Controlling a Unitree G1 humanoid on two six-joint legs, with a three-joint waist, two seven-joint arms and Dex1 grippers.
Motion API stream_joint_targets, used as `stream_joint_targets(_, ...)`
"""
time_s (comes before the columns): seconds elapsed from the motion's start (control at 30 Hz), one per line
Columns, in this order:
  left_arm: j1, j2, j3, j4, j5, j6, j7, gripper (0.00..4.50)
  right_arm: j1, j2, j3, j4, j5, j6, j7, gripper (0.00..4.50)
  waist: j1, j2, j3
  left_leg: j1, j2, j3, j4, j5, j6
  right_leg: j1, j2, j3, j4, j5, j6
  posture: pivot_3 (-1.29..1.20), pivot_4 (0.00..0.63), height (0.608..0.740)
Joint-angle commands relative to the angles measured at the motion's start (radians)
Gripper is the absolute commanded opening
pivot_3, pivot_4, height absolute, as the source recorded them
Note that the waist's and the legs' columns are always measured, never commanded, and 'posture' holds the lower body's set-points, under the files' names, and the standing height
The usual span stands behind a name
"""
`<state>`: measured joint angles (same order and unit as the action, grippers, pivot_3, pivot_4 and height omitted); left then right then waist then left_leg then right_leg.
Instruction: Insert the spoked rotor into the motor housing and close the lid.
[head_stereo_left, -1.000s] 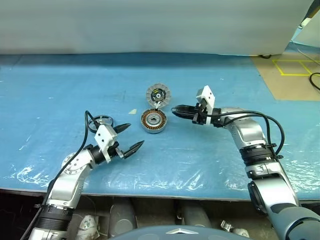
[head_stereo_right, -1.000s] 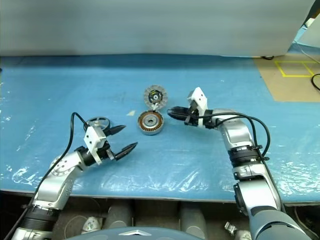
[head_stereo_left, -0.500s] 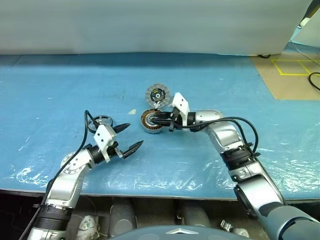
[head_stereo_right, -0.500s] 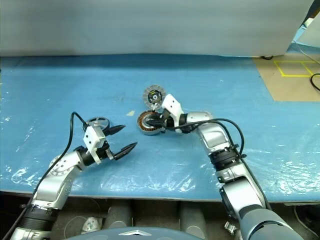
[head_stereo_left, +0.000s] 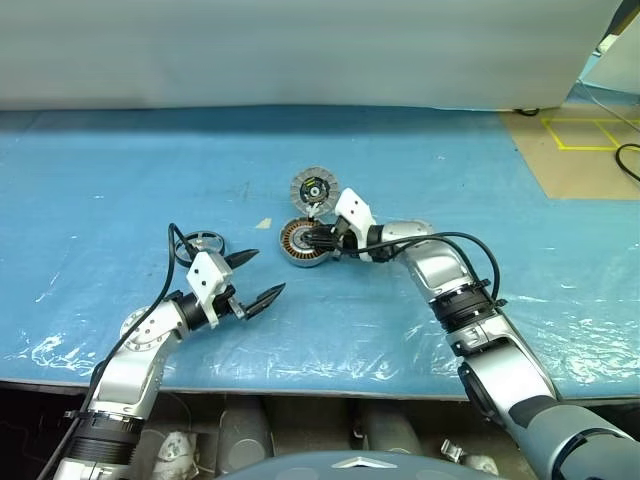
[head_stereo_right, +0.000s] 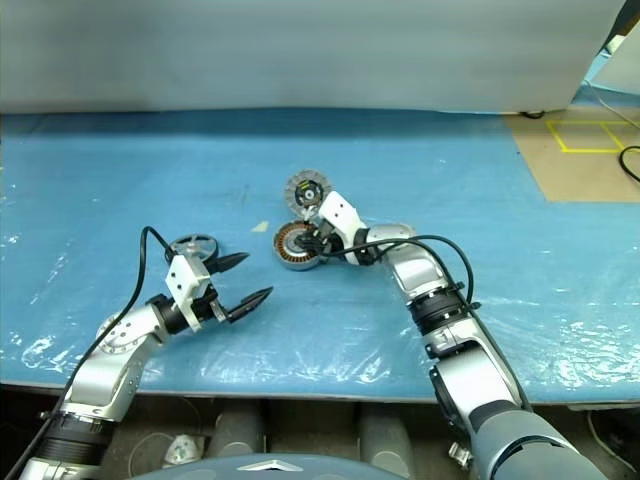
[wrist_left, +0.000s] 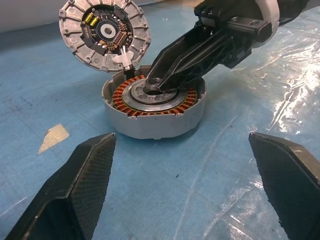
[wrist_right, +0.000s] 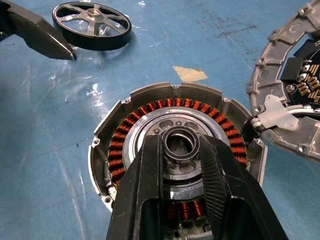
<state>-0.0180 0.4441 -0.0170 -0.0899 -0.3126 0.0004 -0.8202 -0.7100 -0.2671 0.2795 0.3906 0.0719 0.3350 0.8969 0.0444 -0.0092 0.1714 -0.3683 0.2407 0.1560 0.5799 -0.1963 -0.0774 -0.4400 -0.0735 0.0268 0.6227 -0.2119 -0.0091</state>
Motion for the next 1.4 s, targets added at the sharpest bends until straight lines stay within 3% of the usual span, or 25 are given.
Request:
stream_joint_targets(0.03,0.001,0.004,0.011,-0.04,-0.006,-0.014,0.001,4.5,-0.027,0.008,-0.01,-0.003,0.002,-0.022,0.004,0.65,0.0,0.0,0.0,0.0,0.0,0.0,0.0,0.0,0.0,0.0,0.0,0.0,0.0,0.0,0.0,0.0,0.15,0.74)
stream_joint_targets(1.4,0.002,0.003,0.004,-0.035,-0.004,-0.008,0.0,4.5,-0.03,0.018,0.018,0.057,-0.075,-0.074,0.013,0.65,0.0,0.0,0.0,0.001,0.0,0.0,0.0,0.0,0.0,0.001,0.0,0.0,0.001,0.0,0.0,0.0,0.15,0.74)
